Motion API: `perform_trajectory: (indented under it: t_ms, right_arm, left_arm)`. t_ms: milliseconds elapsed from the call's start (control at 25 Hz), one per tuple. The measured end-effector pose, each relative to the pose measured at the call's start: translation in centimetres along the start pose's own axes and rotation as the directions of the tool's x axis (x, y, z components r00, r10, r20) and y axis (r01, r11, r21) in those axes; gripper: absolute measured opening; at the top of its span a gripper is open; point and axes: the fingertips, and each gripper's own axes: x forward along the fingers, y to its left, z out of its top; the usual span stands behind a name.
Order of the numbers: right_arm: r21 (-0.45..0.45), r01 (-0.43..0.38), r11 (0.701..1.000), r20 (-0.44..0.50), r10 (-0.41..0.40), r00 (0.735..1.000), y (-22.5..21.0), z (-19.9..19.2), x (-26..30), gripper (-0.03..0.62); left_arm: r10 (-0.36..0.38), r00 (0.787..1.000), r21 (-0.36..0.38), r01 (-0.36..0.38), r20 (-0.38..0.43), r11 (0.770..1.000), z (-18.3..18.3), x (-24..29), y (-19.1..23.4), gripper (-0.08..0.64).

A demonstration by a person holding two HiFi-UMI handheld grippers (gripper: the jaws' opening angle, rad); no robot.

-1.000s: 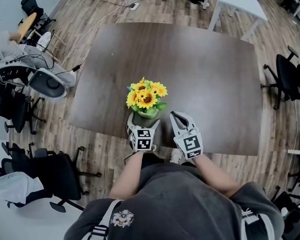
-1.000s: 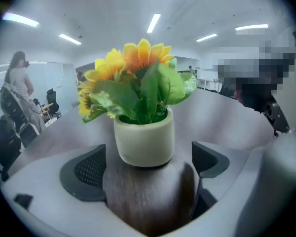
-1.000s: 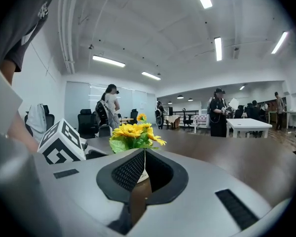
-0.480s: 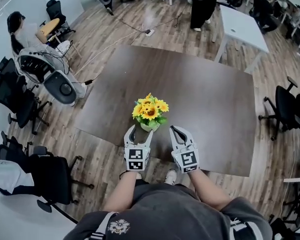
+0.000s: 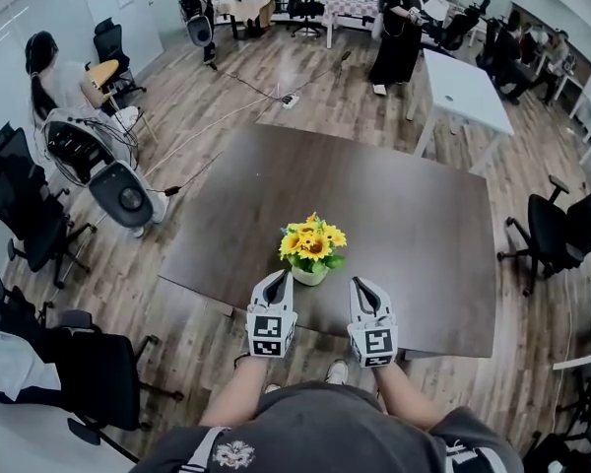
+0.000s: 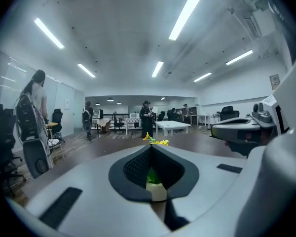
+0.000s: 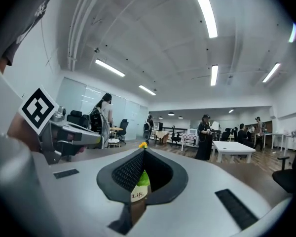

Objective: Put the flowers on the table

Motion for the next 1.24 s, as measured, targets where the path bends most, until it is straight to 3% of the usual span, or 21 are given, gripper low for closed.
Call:
perform_trajectory:
  t_ms: [360,600,1240]
  right_arm:
    - [0.002,0.084,0.996,0.023,-0.084,0.996,2.7,2.6,-1.6,0.023]
    - [0.0,0.134,0.991,0.025,-0.134,0.991,4.0,3.4,-2.9,0.023]
    - [-0.042,0.151,0.988,0.056,-0.148,0.987,9.3,5.5,-5.4,0.023]
  left_arm:
    - [-0.058,0.996,-0.005,0.058,0.066,0.998,2.2,-3.4,1.6,0.008]
    - [-0.007,0.997,0.002,0.007,0.08,1.0,1.2,-5.9,2.6,0.008]
    - [-0.043,0.995,0.011,0.042,0.093,0.999,0.6,-11.1,4.7,0.008]
